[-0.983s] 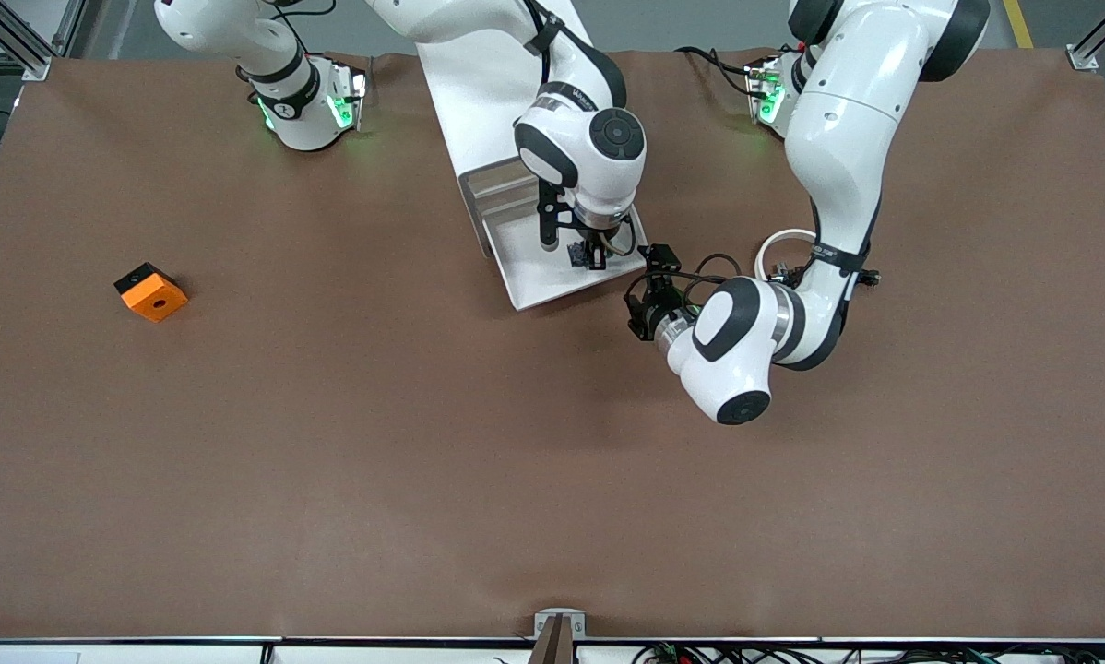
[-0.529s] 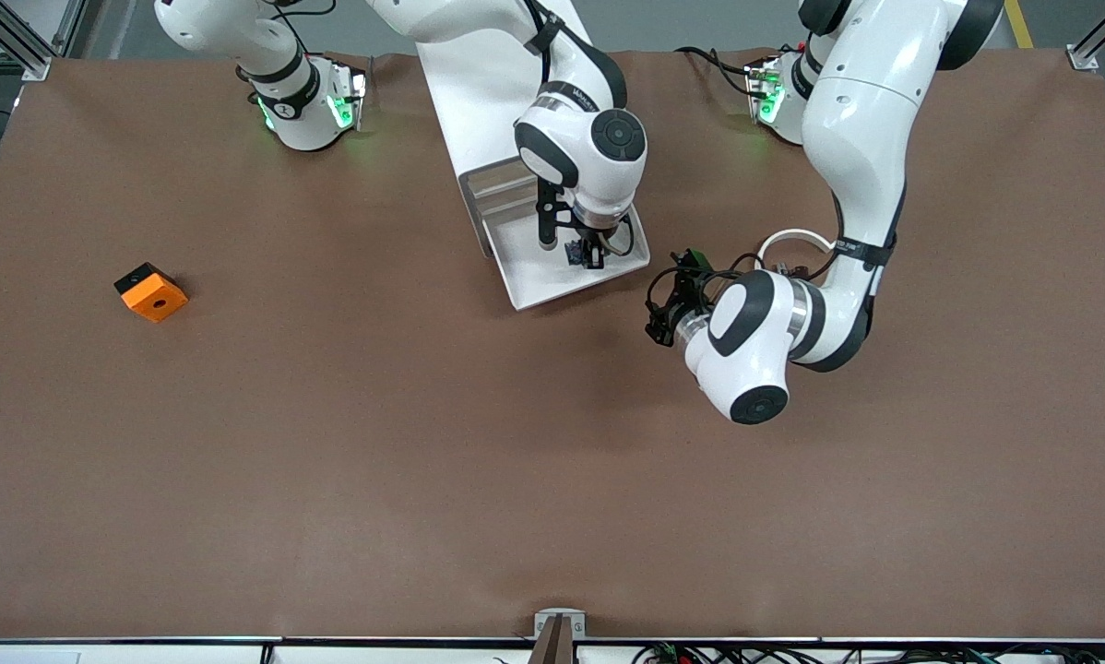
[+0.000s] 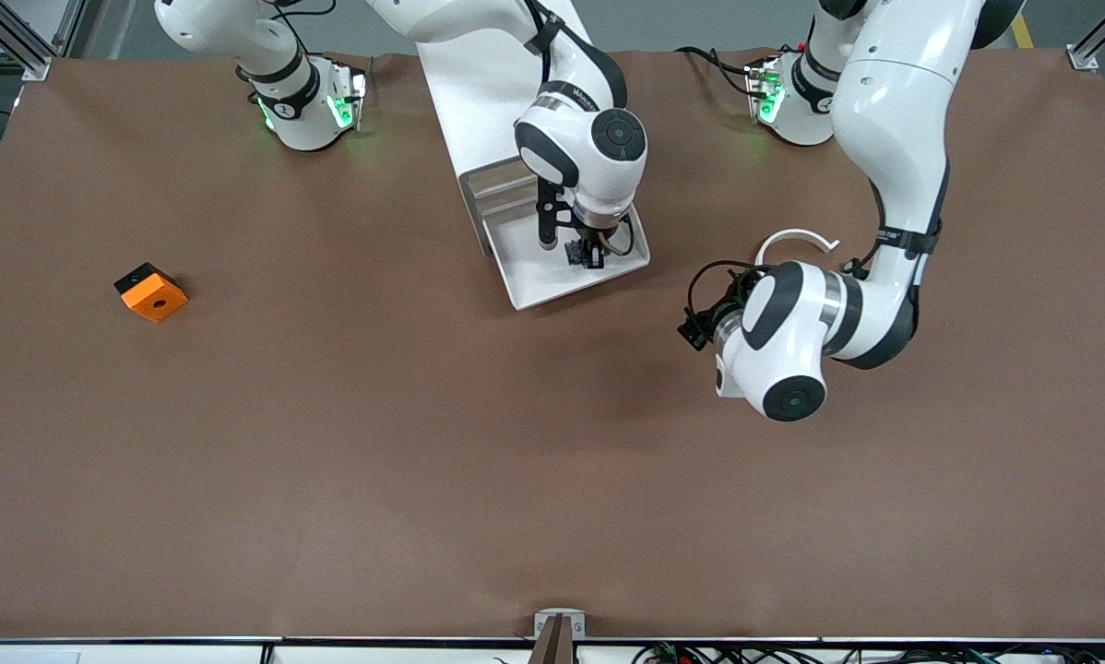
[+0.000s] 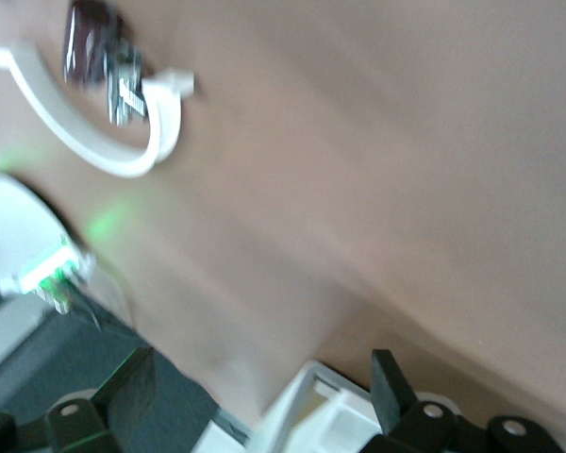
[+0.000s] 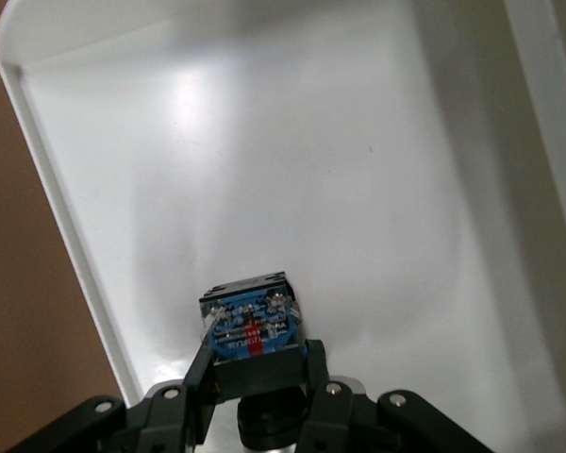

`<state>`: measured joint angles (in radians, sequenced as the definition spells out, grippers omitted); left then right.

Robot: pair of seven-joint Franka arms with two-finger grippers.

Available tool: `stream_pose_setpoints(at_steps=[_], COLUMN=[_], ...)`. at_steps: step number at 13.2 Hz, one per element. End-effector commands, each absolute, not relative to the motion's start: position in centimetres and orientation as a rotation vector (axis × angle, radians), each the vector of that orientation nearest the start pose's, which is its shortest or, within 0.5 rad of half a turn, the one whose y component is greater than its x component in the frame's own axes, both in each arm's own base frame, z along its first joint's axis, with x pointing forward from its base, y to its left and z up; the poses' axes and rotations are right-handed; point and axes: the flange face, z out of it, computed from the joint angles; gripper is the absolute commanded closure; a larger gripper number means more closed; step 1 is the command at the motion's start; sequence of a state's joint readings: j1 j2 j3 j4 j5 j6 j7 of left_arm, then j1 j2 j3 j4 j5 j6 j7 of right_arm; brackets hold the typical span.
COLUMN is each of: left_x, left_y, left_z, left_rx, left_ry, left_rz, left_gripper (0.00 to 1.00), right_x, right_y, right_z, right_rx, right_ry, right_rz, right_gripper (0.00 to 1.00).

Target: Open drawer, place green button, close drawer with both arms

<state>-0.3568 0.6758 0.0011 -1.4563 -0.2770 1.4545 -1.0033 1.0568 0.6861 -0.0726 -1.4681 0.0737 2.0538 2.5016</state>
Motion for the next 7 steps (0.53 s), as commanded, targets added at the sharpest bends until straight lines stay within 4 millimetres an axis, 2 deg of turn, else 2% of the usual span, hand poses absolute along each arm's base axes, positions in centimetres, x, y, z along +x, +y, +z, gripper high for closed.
stream_pose_setpoints(at_steps=[1, 3, 4, 5, 6, 7], left_x=[58.7, 59.2, 59.7, 60.7, 61.4, 61.9], left_y=[-21.7, -20.3, -19.7, -18.1, -17.2, -16.0], left_z=[26.5, 26.9, 27.5, 27.6, 27.7, 27.7], left_rx=[-2.725, -2.791, -2.826, -2.866, -2.895, -2.916], left_ry=[-0.733, -0.529, -0.481, -0.481, -0.498, -0.534], left_rz=[0.934, 0.81, 0.766, 0.722, 0.677, 0.633], left_gripper=[0.0, 0.0, 0.0, 0.0, 0.0, 0.0], right_x=[37.3, 37.4, 37.3, 37.2, 37.1, 37.1], right_y=[60.0, 60.0, 60.0, 60.0, 60.0, 60.0], right_z=[25.8, 25.8, 25.8, 25.7, 25.7, 25.7], right_rx=[-2.351, -2.352, -2.388, -2.456, -2.486, -2.492], right_ry=[2.264, 2.262, 2.225, 2.155, 2.122, 2.121], right_rz=[-0.026, -0.026, -0.023, -0.018, -0.014, -0.012], right_gripper=[1.0, 0.96, 0.63, 0.25, 0.08, 0.0])
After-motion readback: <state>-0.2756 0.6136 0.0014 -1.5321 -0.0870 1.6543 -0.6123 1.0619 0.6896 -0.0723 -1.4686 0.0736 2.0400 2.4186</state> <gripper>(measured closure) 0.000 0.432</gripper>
